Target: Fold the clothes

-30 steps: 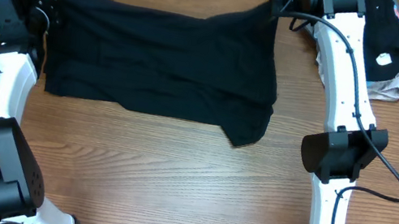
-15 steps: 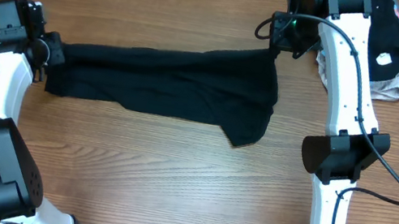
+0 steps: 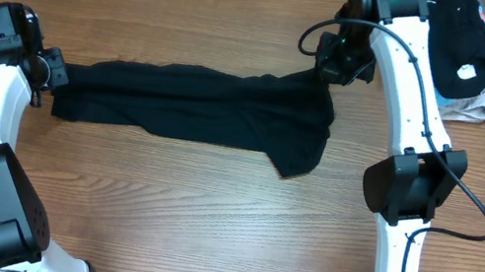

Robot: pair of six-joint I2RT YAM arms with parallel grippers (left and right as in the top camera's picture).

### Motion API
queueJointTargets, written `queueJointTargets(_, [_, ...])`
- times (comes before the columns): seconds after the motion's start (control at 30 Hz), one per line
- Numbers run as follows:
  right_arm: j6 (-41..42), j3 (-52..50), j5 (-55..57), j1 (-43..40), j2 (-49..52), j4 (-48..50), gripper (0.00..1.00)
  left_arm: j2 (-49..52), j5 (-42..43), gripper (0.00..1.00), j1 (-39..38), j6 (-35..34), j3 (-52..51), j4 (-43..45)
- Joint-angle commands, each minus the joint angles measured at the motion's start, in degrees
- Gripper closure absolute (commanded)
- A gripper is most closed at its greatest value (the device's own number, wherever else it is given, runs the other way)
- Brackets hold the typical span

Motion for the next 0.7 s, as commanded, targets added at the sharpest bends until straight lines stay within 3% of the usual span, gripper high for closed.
queueJointTargets(0.0, [3.91,-3.98,4.07,1.33,-2.36,-0.04,0.96,-0.72,-1.14,0.96,0.24,-0.13,0.63,0.11])
queueJointTargets(0.47, [7.65,-23.04,7.78,1.99,-2.36,0.57,0.96,7.45,-1.25,0.95,0.22,-0.11,0.63,-2.14])
queueJointTargets(0.53, [7.63,-25.44,7.89,1.86,-2.36,1.99,0.96,8.13,-1.33,0.88,0.24,-0.13,0.63,-2.23])
queueJointTargets(0.6, [7.58,-26.32,8.11,1.57,-2.36,3.37,0.95,8.26,-1.33,0.69,0.24,-0.13,0.63,-2.16])
queueJointTargets(0.67, [7.58,-26.16,8.07,1.14,-2.36,4.7,0.81,8.26,-1.33,0.51,0.24,-0.13,0.76,-1.92])
